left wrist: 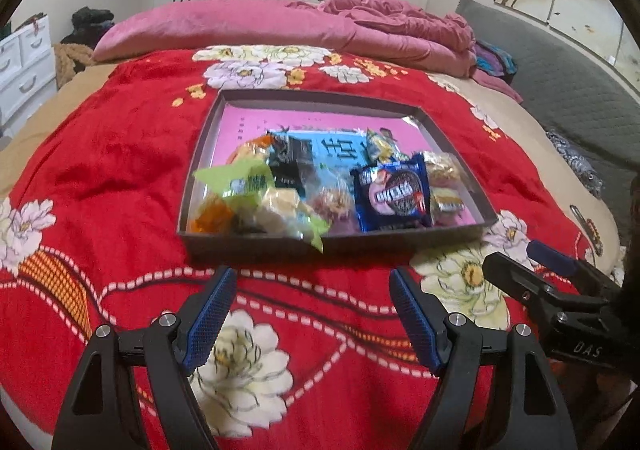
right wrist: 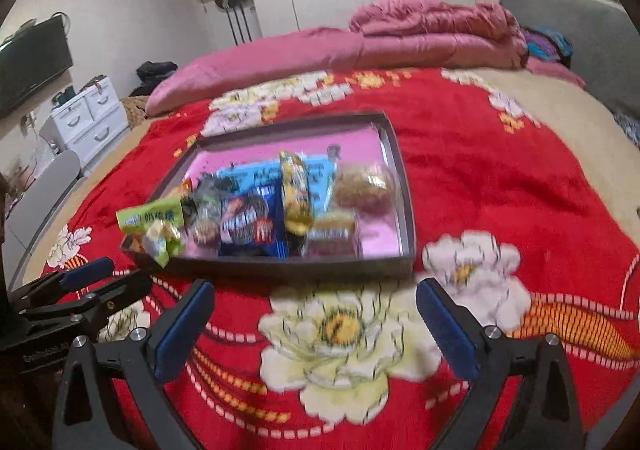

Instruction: Organize snacks

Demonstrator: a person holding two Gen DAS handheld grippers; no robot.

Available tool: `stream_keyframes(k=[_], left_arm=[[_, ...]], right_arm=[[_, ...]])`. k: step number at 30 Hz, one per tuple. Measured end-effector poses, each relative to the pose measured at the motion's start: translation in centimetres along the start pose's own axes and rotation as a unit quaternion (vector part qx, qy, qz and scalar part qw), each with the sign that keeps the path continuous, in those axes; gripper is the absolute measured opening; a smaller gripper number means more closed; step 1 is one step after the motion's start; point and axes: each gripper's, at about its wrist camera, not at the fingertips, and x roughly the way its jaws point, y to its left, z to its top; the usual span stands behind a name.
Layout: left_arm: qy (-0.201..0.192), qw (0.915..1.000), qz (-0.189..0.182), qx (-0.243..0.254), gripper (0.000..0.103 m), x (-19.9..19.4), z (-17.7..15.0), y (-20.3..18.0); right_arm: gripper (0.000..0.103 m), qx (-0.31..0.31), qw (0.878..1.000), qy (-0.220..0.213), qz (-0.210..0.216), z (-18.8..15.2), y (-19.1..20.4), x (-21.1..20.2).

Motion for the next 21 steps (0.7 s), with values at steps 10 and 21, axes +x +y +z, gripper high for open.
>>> stream_keyframes(k=[10, 21], left_arm=[[0.018, 0.9997, 0.005, -0.019, 0.08, -0.7, -1.4, 0.6], [0.024, 0.9995, 0.008, -0.016, 0.08, -0.8, -1.9, 0.5]], right_arm=[[0.102, -0.013, 1.0, -0.003, -0.009, -1.8, 0.9, -1.9], [0.102, -0.041, 0.999, -0.011, -0.012, -2.5, 2.3, -2.5]])
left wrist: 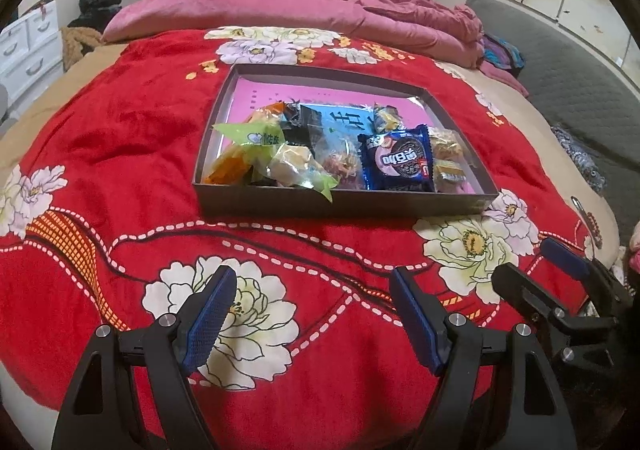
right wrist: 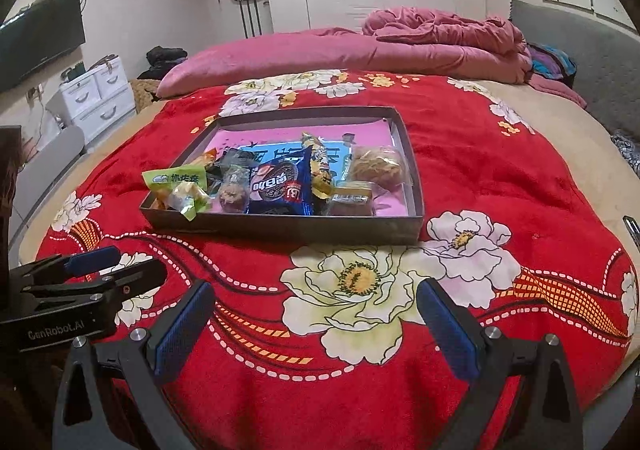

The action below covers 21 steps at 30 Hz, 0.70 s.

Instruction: Organize snacks

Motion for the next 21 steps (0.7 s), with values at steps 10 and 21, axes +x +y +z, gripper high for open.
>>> stream_keyframes(k=[10, 21], left_arm=[[-0.001, 1.0, 0.0, 0.002, 0.08, 0.07, 0.0, -0.13], [-0.006, 1.0, -0.003, 0.004, 0.08, -0.06, 0.03, -0.26]], right_arm=[[0.102, 0.002, 1.0, 0.005, -0.002, -0.11, -0.34, 0.37], [0.102, 0.002, 1.0, -0.003, 0.001, -0.01, -0.21, 0.12]])
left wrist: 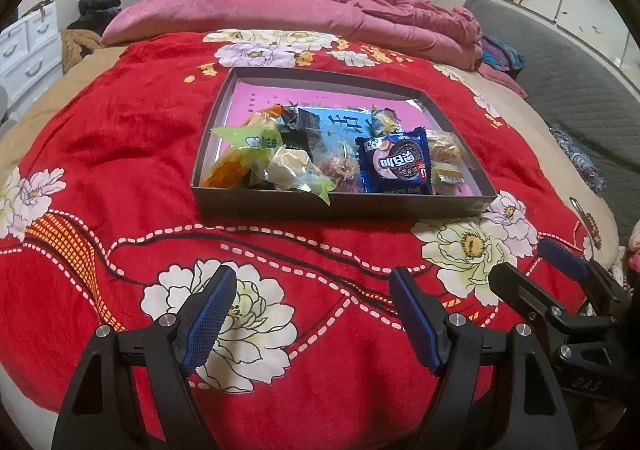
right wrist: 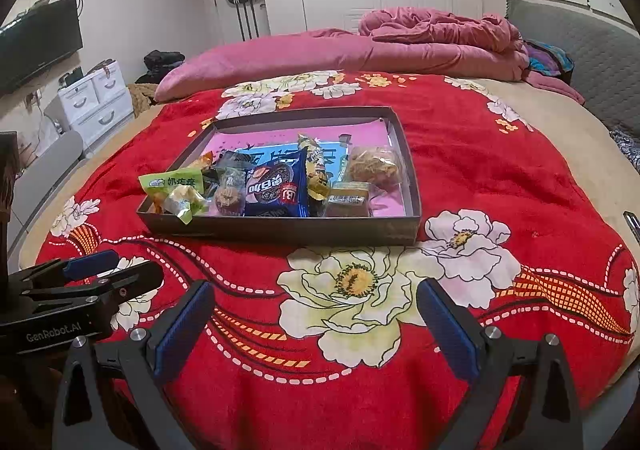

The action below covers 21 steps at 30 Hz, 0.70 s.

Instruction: Organize snacks

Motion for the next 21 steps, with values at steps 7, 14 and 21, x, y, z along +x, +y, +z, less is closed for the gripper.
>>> stream_keyframes(k=[7, 14, 21], left_arm=[[-0.001, 1.0, -0.002, 0.0, 0.08, 0.0, 0.0, 0.0], [-0.009, 0.9999, -0.001, 0.012, 0.08, -0.4, 0.1, -0.4], [-0.024, 0.9995, 0.001, 0.022, 0.08, -1.0, 0.4, -0.7]], right_arm=[[0.102, 0.0, 1.0, 0.001, 0.0, 0.0, 0.0, 0.1], [0.102, -0.001, 1.0, 0.001, 0.0, 0.0, 0.0, 0.1], [0.102, 0.004, 1.0, -0.003, -0.002, 0.2, -0.1, 0.4]])
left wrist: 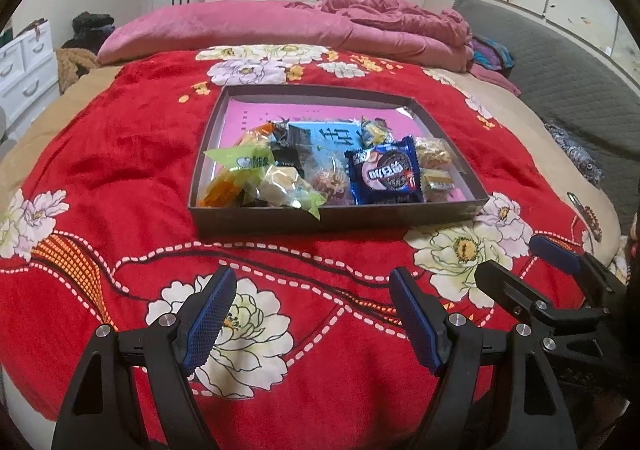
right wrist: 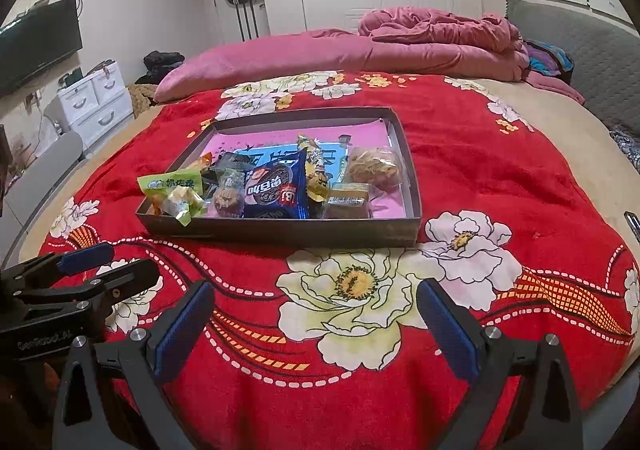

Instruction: Organize snacks

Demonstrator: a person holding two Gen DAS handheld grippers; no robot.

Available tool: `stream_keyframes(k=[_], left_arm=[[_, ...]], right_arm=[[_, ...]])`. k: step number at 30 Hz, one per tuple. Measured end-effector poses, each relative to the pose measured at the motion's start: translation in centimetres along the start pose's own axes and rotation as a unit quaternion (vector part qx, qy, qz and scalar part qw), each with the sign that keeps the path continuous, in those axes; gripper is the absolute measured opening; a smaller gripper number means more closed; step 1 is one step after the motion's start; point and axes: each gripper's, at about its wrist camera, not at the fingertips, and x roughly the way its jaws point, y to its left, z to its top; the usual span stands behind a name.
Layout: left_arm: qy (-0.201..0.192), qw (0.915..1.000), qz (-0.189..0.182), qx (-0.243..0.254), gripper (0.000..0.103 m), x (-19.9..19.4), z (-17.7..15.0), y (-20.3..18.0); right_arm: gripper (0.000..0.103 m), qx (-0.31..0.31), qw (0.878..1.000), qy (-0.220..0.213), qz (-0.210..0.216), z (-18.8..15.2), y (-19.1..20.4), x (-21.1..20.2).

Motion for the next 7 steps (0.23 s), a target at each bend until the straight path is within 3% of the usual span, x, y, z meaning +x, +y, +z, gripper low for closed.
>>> stream_keyframes(k=[7], left_arm=[[-0.021, 0.9995, -0.001, -0.022, 0.08, -0.7, 1.1, 0.6]], right_arm=[[0.102, 0.01, 1.0, -0.013, -0.007, 0.6, -0.8, 0.1]])
